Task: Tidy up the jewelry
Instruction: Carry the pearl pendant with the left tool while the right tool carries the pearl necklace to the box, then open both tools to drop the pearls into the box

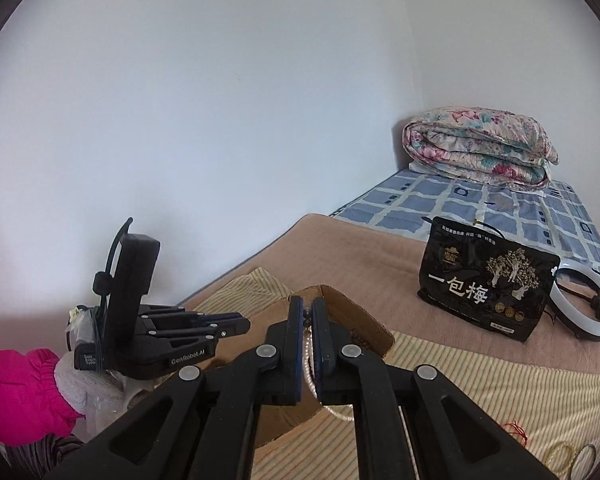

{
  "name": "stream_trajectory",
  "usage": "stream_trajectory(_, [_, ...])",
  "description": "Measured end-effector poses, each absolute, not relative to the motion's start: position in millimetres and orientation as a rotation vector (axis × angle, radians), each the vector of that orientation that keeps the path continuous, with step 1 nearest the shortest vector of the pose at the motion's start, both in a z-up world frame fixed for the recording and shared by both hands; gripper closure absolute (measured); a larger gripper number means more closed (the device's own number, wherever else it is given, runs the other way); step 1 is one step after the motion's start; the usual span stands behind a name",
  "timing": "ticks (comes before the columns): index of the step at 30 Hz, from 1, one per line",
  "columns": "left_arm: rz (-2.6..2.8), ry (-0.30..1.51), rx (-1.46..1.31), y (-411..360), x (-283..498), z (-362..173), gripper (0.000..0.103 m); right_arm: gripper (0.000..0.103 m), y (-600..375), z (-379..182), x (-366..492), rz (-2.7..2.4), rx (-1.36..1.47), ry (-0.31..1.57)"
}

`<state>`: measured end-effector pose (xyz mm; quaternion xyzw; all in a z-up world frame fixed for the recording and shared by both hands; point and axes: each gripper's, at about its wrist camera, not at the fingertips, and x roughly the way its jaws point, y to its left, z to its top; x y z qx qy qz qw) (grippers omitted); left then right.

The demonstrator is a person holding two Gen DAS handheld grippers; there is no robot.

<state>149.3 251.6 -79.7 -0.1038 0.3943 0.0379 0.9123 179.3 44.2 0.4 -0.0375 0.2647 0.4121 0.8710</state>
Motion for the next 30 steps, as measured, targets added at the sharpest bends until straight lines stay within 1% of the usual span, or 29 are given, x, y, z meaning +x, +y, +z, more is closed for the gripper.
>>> stream_trajectory(8, [0.089, 0.832, -0.243, 265, 155, -89, 0.097, 0.102, 69, 2, 185, 0.908, -0.072, 0.558])
stream_trajectory(20, [0.084, 0.863, -0.220, 261, 162, -99, 0.097, 0.102, 90, -46, 196, 0.938, -0.089, 0.675])
stream_trajectory(30, [0.096, 0.855, -0.199, 256, 164, -98, 0.097, 0.101, 90, -67, 191, 0.935, -0.112, 0.729])
